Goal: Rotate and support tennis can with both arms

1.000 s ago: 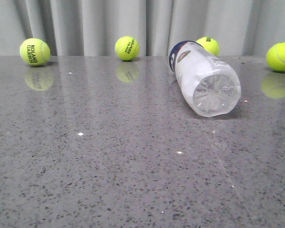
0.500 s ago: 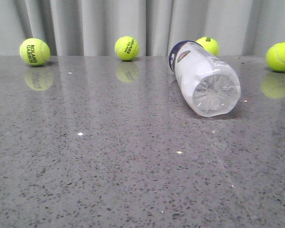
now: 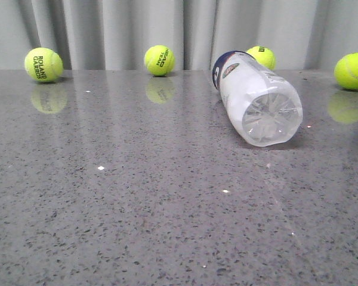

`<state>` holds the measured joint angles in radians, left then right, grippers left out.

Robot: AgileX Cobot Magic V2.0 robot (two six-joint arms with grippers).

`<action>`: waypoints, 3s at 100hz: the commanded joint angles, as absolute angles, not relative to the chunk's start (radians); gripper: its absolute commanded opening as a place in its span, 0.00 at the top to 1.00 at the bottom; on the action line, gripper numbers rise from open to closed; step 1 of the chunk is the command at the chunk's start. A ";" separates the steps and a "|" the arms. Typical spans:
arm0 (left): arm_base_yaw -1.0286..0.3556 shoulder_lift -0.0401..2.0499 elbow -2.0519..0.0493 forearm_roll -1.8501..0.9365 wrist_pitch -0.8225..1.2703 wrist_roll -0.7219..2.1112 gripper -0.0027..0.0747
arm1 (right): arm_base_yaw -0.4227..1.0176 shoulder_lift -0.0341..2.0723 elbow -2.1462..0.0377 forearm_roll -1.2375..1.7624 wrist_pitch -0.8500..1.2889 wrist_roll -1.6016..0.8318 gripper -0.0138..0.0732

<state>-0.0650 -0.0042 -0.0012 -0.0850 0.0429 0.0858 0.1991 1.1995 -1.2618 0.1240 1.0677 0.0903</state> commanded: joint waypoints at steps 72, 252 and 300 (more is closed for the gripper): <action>-0.066 -0.039 0.044 -0.091 -0.034 0.077 0.99 | 0.358 1.780 -1.787 0.137 1.161 0.277 0.14; -0.066 -0.039 0.044 -0.091 -0.034 0.077 0.99 | 0.496 1.920 -1.997 0.181 1.329 -1.043 0.52; -0.066 -0.039 0.044 -0.091 -0.034 0.077 0.99 | 0.587 1.999 -1.997 0.181 1.303 -1.113 0.52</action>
<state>-0.0650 -0.0042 -0.0012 -0.0850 0.0429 0.0858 0.5892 2.0193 -1.9660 0.1724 1.2428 -1.1014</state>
